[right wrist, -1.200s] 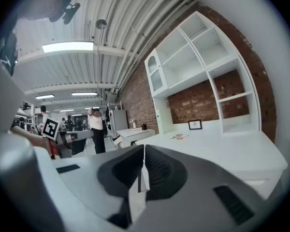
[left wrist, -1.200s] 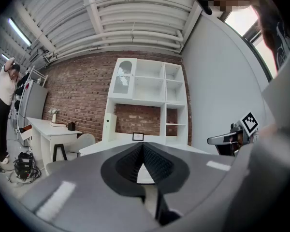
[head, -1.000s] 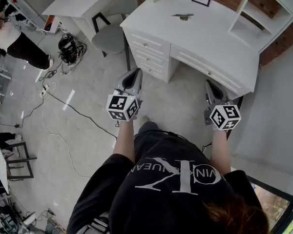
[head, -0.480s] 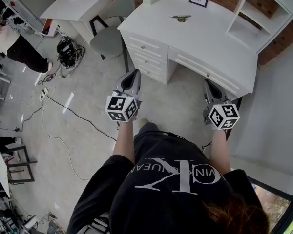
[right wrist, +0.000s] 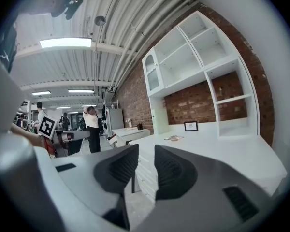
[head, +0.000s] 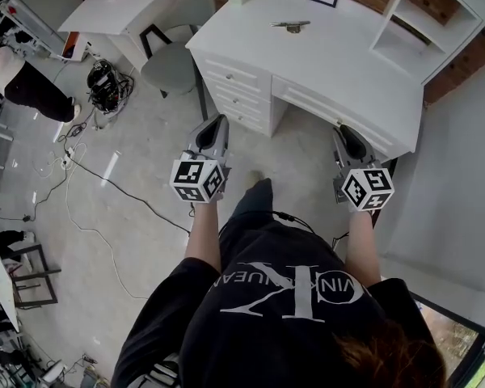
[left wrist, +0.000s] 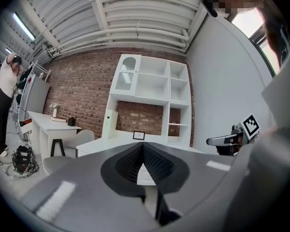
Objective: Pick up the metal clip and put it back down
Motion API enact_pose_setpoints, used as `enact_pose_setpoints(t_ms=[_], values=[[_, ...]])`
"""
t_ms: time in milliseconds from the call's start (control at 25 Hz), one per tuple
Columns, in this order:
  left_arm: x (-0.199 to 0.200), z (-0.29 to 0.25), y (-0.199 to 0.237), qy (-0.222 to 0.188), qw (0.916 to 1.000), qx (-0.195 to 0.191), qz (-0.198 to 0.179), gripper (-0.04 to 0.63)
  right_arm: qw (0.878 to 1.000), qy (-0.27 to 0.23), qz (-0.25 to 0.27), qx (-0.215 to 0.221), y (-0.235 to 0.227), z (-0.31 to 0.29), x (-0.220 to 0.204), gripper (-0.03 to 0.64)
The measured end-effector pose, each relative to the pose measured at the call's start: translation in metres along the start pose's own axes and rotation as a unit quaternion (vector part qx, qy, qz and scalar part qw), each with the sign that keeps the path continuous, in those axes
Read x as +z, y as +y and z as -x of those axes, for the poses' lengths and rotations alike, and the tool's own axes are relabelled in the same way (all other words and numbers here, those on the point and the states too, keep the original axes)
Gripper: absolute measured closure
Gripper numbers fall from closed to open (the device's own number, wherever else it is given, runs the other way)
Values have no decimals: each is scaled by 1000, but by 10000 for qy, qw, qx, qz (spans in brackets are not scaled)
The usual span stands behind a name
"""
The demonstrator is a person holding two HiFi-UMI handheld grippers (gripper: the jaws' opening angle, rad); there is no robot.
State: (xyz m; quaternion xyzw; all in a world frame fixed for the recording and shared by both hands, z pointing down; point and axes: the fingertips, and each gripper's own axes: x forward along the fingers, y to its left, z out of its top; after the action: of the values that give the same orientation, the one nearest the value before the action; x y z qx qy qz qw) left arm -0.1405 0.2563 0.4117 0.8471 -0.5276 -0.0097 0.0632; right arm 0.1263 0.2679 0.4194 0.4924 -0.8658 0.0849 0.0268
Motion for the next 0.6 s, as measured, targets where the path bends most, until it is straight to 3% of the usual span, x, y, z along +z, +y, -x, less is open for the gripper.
enact_pose_setpoints(t_ms=[600], values=[[-8, -85, 34, 137, 9997, -130, 136, 589, 9998, 202, -21, -18, -43, -73, 0, 551]])
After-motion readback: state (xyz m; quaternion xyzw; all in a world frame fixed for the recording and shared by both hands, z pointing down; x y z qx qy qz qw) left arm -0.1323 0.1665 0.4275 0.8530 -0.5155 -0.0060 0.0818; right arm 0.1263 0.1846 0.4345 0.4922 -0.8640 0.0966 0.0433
